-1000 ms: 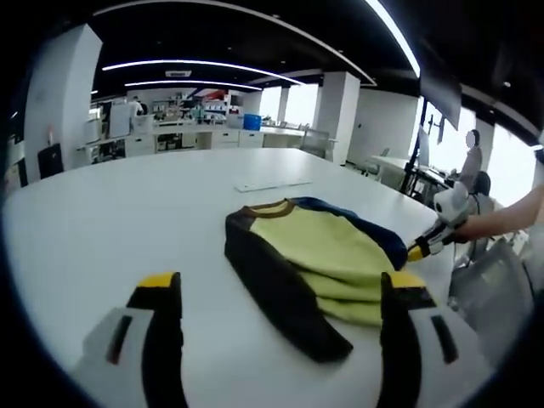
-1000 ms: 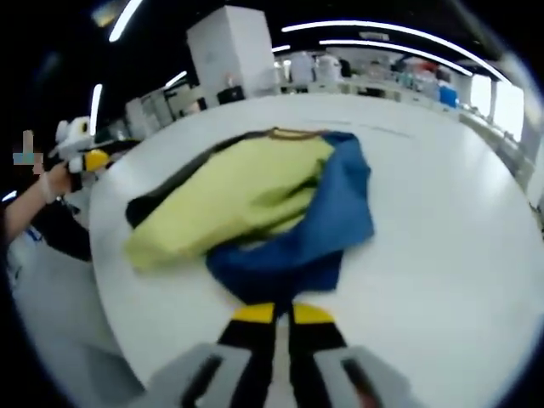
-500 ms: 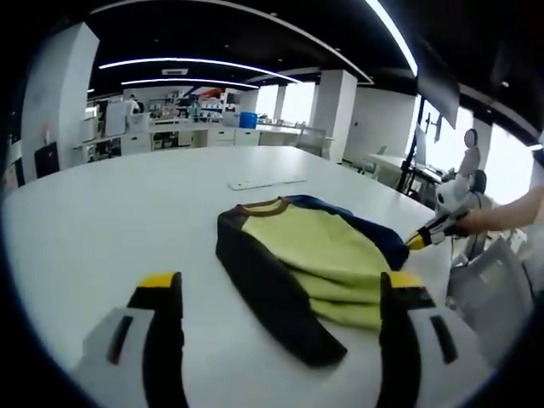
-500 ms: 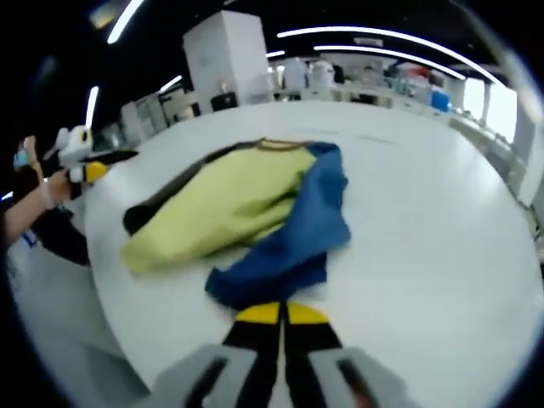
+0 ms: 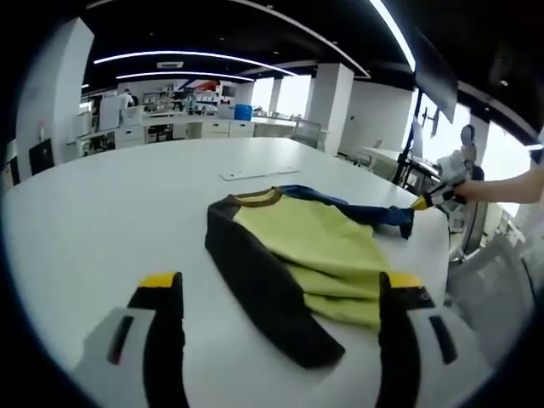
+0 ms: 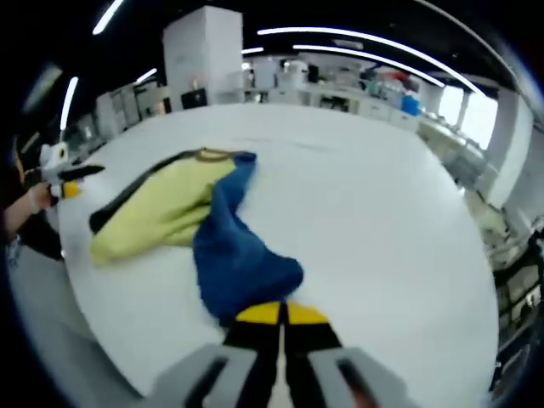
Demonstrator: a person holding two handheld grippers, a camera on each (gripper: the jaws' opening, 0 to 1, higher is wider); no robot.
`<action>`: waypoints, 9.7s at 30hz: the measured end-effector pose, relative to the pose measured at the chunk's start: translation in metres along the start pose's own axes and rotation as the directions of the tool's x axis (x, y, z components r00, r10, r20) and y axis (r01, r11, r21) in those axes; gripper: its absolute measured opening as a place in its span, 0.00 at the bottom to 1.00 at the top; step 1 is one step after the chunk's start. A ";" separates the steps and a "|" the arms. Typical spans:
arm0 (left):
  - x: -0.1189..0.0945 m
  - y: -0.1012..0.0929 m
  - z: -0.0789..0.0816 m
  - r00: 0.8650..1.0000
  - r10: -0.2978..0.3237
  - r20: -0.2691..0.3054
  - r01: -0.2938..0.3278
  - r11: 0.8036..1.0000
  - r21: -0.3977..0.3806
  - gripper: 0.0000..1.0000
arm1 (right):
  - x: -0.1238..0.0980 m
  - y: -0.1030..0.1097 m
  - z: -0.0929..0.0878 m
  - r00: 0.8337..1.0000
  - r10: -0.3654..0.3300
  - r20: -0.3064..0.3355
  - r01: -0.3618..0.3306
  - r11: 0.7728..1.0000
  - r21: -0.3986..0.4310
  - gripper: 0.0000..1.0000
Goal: Fold the garment on the visible template until the final outline fits inside the template.
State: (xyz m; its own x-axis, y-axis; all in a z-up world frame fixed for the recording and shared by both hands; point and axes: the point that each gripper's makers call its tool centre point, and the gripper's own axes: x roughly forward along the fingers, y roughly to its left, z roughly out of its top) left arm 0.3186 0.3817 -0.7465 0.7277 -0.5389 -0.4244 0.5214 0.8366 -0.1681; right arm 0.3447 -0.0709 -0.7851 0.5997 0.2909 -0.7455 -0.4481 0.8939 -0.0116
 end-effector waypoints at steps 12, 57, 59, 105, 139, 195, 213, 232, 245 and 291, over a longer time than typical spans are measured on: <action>0.004 0.008 -0.001 1.000 0.010 -0.022 -0.010 1.000 -0.002 0.93 | 0.010 -0.069 0.013 0.995 -0.071 -0.069 0.068 0.997 -0.034 0.00; 0.022 0.046 -0.031 0.994 0.084 -0.075 -0.092 0.990 -0.107 0.92 | 0.061 -0.212 0.022 0.929 -0.264 -0.257 0.270 0.963 -0.015 0.00; 0.022 0.046 -0.033 0.993 0.084 -0.083 -0.092 0.991 -0.101 0.92 | 0.063 -0.214 0.020 0.928 -0.266 -0.262 0.273 0.962 -0.012 0.00; 0.014 0.042 -0.023 0.996 0.083 -0.046 -0.087 0.990 -0.113 0.92 | 0.025 -0.142 0.041 0.996 0.051 0.067 -0.055 0.996 0.067 0.99; -0.008 0.010 -0.059 0.996 0.026 -0.086 -0.040 0.985 -0.165 0.79 | -0.038 -0.020 0.076 0.943 0.231 0.239 -0.212 0.972 -0.104 0.99; -0.029 0.067 -0.025 0.988 0.146 -0.046 -0.153 0.960 -0.233 0.01 | -0.057 0.010 0.051 0.938 0.247 0.242 -0.233 0.969 -0.086 0.92; -0.035 0.153 -0.021 0.951 0.251 -0.182 -0.278 0.950 -0.142 0.01 | -0.042 0.004 0.041 0.948 0.241 0.207 -0.235 0.970 -0.054 0.92; -0.033 0.178 -0.066 0.894 0.307 -0.328 -0.365 0.921 -0.134 0.04 | -0.028 0.002 0.036 0.953 0.249 0.171 -0.247 0.968 -0.033 0.91; -0.036 0.177 -0.077 0.893 0.296 -0.337 -0.358 0.924 -0.137 0.10 | -0.031 0.004 0.040 0.949 0.250 0.193 -0.248 0.968 -0.035 0.91; 0.041 0.015 -0.056 0.975 0.037 -0.220 -0.066 0.990 -0.128 0.17 | -0.039 0.001 0.034 0.952 0.230 0.204 -0.231 0.973 -0.017 0.91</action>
State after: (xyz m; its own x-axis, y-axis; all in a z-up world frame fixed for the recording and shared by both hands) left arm 0.3313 0.3782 -0.8162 0.6301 -0.4728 -0.6159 0.4107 0.8762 -0.2524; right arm 0.3435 -0.0695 -0.7331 0.6029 0.5520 -0.5761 -0.5857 0.7965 0.1501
